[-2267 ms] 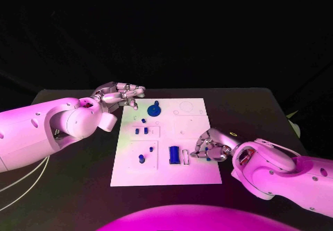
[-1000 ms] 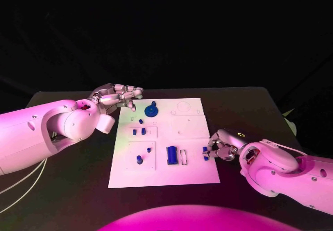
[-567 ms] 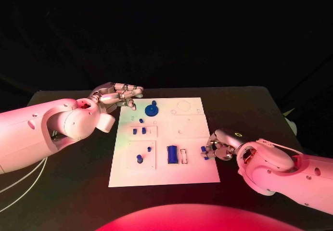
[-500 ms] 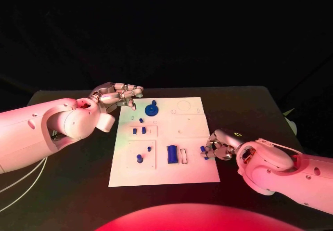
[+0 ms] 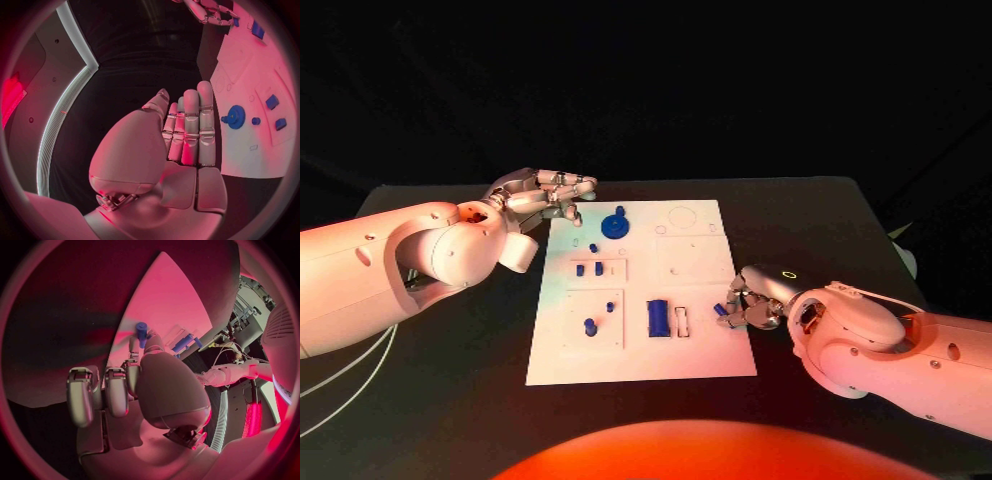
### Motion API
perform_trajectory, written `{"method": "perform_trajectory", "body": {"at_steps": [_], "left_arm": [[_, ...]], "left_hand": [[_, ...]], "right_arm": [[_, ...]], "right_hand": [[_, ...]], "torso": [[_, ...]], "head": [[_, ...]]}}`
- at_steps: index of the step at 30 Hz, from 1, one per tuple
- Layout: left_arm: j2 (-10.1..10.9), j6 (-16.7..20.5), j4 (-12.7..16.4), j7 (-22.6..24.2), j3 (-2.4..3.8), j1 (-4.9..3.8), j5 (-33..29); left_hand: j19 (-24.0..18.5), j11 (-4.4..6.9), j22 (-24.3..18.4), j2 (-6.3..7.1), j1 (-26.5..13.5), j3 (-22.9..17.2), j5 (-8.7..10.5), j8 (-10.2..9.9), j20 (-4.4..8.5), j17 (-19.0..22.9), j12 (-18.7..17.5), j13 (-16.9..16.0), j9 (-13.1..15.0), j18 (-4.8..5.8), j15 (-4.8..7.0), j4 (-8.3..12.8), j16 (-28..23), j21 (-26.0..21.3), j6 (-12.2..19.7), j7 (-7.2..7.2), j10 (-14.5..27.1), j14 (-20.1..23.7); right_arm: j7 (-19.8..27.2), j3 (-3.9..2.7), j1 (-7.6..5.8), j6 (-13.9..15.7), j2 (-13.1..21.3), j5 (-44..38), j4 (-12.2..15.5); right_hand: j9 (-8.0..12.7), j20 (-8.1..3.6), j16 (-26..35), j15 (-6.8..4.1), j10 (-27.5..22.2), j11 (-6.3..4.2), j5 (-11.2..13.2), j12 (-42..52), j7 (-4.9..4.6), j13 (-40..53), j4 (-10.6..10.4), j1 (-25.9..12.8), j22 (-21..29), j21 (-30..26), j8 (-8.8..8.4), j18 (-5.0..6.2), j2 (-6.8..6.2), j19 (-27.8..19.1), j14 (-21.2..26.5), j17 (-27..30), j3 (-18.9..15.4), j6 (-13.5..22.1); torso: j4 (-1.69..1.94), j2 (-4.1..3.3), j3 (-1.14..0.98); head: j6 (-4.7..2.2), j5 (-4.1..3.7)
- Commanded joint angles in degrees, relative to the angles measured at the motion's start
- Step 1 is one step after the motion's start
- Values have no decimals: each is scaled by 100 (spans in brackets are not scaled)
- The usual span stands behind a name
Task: Assemble the parts on the task board
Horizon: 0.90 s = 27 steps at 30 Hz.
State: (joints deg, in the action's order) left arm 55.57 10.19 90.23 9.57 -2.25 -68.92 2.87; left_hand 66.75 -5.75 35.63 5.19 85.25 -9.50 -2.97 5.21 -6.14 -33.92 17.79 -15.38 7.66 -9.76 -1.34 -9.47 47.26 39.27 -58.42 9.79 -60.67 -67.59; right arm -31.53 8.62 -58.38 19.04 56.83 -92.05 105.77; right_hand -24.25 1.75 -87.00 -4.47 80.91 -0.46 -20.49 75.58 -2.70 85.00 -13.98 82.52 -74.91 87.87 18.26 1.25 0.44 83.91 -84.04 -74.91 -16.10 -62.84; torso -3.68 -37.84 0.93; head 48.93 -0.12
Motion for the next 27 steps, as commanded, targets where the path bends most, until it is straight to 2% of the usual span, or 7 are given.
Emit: {"method": "perform_trajectory", "body": {"at_steps": [1, 13, 17, 27], "left_arm": [[-7, -99, 11, 38, 4, -4, 12], [-12, -104, 10, 34, 4, -4, 12], [-12, -103, 10, 33, 4, -4, 12], [-7, -99, 15, 34, 4, -4, 13]], "left_hand": [[24, -5, -9, -36, 4, 29, 18, 24, -6, 5, 20, -9, 9, -74, -3, 8, 38, -37, 42, 6, 37, 50], [24, -6, -10, -44, -7, 35, 18, 29, -7, 8, 29, -11, 9, -74, -5, 0, 40, -41, 45, 6, 44, 52], [24, -6, -10, -44, -7, 35, 18, 29, -7, 8, 29, -11, 9, -74, -5, 0, 40, -41, 45, 6, 44, 52], [24, -5, -11, -47, -4, 35, 18, 30, -7, 9, 32, -11, 10, -74, -5, 1, 41, -42, 46, 5, 47, 53]], "right_arm": [[-36, 55, 59, -613, -43, -424, -43], [-68, 55, 59, -673, -101, -918, 2], [-98, 55, 58, -634, -112, -1020, 33], [-163, 51, -15, -105, -64, -1066, 244]], "right_hand": [[10, -21, 13, -27, 29, -70, 2, -30, -29, -785, 52, 98, -1441, -26, -42, -74, 2, 532, -489, -1041, 0, 28], [11, -22, 19, -32, 5, -80, -144, -68, -17, -802, 144, 296, -1438, -36, -51, -71, 70, 528, -487, -1037, 86, 22], [14, -30, 19, -43, -2, -94, -316, -85, -1, -808, 165, 378, -1439, -33, -55, -72, 108, 529, -488, -1039, 146, 8], [18, -55, -1, -72, 46, -130, -284, -36, 41, -755, 166, 522, -1462, 46, -58, -89, 255, 556, -496, -1071, 343, -27]], "torso": [[-2, -1, -3], [-2, 1, -1], [-4, 2, -1], [0, 2, 2]], "head": [[15, 2], [20, 5], [19, 10], [8, -2]]}}
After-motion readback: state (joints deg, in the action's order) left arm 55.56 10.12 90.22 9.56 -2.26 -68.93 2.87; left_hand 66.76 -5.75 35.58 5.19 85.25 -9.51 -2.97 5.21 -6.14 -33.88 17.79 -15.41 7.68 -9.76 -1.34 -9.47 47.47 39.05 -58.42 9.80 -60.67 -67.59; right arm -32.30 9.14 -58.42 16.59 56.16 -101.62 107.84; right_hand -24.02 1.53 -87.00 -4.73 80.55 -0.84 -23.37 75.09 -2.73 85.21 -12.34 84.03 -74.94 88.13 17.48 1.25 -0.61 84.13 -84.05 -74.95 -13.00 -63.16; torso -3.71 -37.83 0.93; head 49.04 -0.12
